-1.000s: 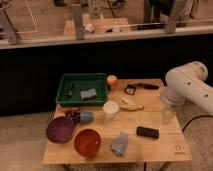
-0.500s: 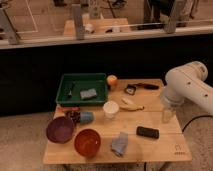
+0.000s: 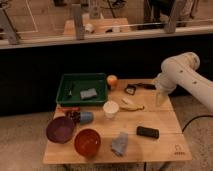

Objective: Place brush in table surface

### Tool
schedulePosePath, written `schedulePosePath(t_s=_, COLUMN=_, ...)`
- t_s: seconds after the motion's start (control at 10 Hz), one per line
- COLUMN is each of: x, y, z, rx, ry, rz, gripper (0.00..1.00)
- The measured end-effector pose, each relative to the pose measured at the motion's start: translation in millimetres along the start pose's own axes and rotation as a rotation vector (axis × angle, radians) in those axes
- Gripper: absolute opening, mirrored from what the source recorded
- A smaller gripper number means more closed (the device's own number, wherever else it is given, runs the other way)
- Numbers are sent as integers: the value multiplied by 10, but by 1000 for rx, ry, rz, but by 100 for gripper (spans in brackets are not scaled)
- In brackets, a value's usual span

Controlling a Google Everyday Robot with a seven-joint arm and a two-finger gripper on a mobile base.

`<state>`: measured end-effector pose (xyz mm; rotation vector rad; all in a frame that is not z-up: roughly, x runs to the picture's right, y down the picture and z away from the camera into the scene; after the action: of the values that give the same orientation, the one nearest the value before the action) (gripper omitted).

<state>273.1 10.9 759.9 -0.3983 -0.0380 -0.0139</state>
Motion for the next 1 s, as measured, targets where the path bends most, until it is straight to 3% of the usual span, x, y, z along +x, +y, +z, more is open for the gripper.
schedulePosePath(t_s=0.2, x=17, y=-457, z=176, rx=33, ry=-9, rz=-3, gripper=80)
schedulePosePath(t_s=0.4, x=-31, y=-696, z=306, rx=40, ry=-24, rz=-2, gripper=80)
schedulePosePath(t_s=1.0, x=-10, y=-724, z=330, rx=41, ry=-21, rz=0, gripper=80)
